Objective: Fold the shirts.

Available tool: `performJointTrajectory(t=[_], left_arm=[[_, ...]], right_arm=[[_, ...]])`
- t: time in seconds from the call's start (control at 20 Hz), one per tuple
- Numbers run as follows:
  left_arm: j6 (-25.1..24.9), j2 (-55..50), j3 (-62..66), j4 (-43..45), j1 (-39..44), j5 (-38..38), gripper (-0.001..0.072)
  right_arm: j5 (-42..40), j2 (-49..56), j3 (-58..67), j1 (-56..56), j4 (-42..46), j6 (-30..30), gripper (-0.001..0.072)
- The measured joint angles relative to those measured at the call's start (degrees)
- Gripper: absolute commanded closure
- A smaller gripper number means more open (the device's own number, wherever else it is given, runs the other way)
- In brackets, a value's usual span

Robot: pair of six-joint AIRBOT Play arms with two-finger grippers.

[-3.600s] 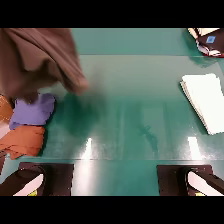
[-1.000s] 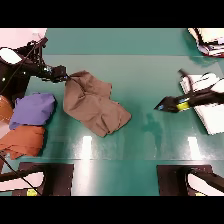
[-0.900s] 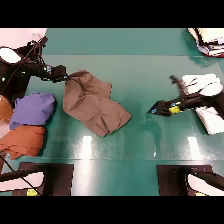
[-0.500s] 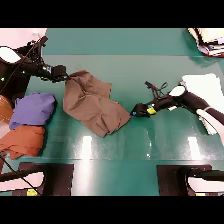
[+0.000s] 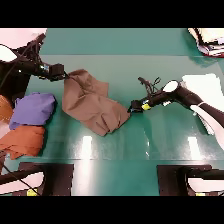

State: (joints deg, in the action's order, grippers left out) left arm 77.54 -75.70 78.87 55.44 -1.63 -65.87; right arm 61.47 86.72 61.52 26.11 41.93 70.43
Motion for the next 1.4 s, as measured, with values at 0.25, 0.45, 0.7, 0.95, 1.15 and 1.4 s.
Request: performJointTrajectory(t=[0.25, 0.45, 0.7, 0.95, 1.15, 1.4], left_arm=[[0.0, 10.2, 8.5, 0.1, 0.0, -1.1, 0.0680], [0.1, 19.7, 19.5, -0.5, 0.0, -2.0, 0.0680], [0.8, 27.4, 33.1, -1.6, 0.0, -2.7, 0.0680], [1.7, 29.3, 39.5, -3.7, 0.0, -3.2, 0.0680], [1.9, 29.4, 34.8, -3.7, 0.0, -5.7, 0.0680], [2.1, 27.3, 16.7, -0.6, 0.0, -8.4, 0.0680]], right_arm=[[-0.2, -13.8, 3.9, -6.9, 1.3, 0.5, 0.0701], [1.3, -24.8, 14.9, -13.3, 1.6, 0.9, 0.0701], [2.9, -34.3, 28.5, -20.0, 1.2, 1.0, 0.0701], [8.1, -37.4, 40.1, -27.2, 1.5, 2.0, 0.0701], [16.4, -32.9, 49.0, -32.3, 1.6, 5.1, 0.0701], [24.2, -21.9, 49.8, -28.6, 7.1, 8.6, 0.0701]])
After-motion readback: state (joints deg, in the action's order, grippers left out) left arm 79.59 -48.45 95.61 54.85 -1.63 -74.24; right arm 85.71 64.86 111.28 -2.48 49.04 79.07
